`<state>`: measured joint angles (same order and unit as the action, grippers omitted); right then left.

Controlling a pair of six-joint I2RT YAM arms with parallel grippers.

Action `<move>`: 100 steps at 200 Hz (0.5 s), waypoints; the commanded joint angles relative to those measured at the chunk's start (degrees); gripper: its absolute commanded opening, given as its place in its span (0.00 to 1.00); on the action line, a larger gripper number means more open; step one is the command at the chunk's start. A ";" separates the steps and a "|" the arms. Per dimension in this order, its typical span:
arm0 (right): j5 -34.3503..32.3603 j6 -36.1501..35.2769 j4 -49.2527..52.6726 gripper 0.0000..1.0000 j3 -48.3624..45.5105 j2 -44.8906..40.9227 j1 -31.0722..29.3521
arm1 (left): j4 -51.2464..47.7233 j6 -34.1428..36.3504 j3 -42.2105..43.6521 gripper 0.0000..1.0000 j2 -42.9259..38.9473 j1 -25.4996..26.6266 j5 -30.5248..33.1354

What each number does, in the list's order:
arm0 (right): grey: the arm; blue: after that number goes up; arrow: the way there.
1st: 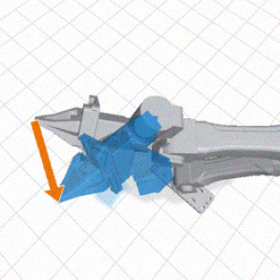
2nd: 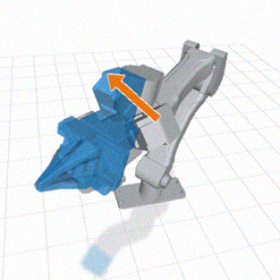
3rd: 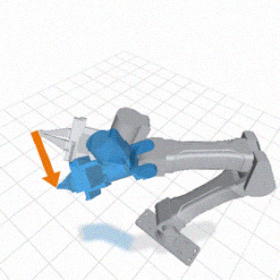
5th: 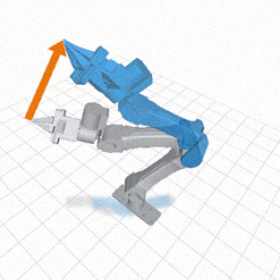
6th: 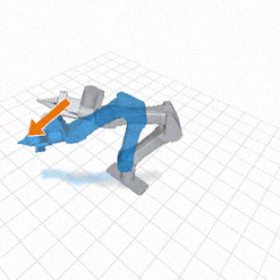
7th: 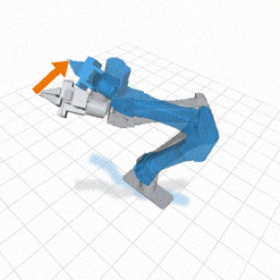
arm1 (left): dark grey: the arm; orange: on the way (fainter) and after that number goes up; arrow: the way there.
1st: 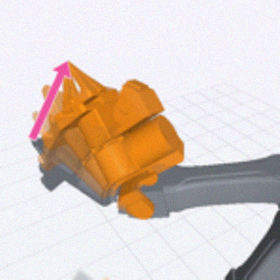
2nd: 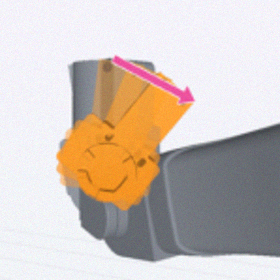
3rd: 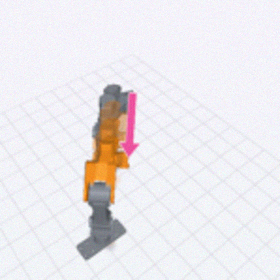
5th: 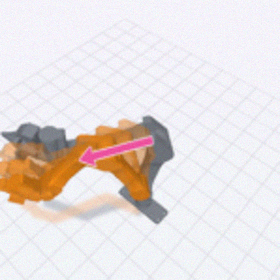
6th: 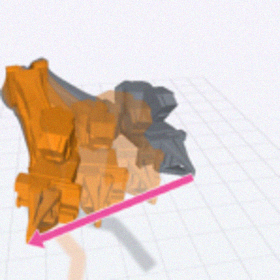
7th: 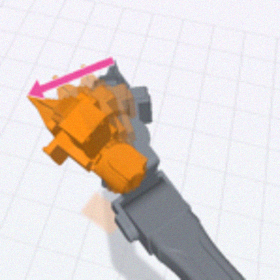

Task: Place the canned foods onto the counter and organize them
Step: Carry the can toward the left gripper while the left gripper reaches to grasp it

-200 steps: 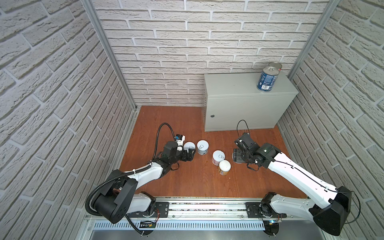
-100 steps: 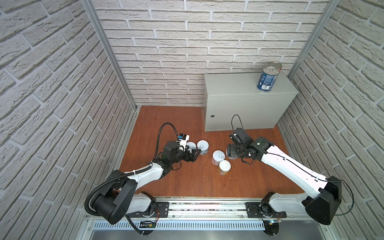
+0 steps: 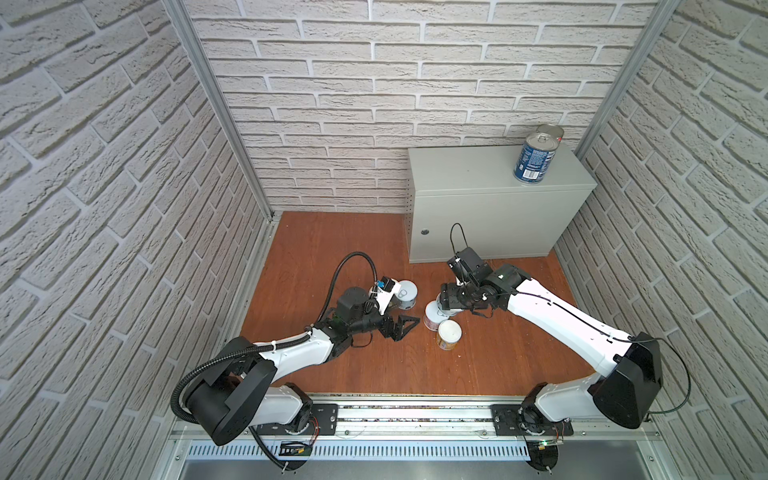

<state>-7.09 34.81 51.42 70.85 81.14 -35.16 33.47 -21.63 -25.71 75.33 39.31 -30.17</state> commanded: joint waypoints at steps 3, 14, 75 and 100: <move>4.02 -1.64 -3.34 0.46 2.61 0.05 -0.34 | 3.62 2.86 -1.36 0.98 0.16 1.41 -1.64; 6.03 -2.24 -3.34 0.46 2.85 0.52 -0.35 | 3.36 3.28 -1.58 0.97 0.10 2.01 -1.56; 12.94 -5.40 -2.97 0.47 3.58 3.03 -0.48 | 2.12 5.09 -2.15 0.96 0.08 3.83 -1.31; 16.24 -5.74 -4.09 0.47 3.68 3.65 -0.64 | 1.88 5.66 -2.15 0.96 -0.26 4.39 -1.29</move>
<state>4.58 30.59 51.13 72.12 85.03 -35.18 33.36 -17.74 -26.33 75.33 43.07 -30.94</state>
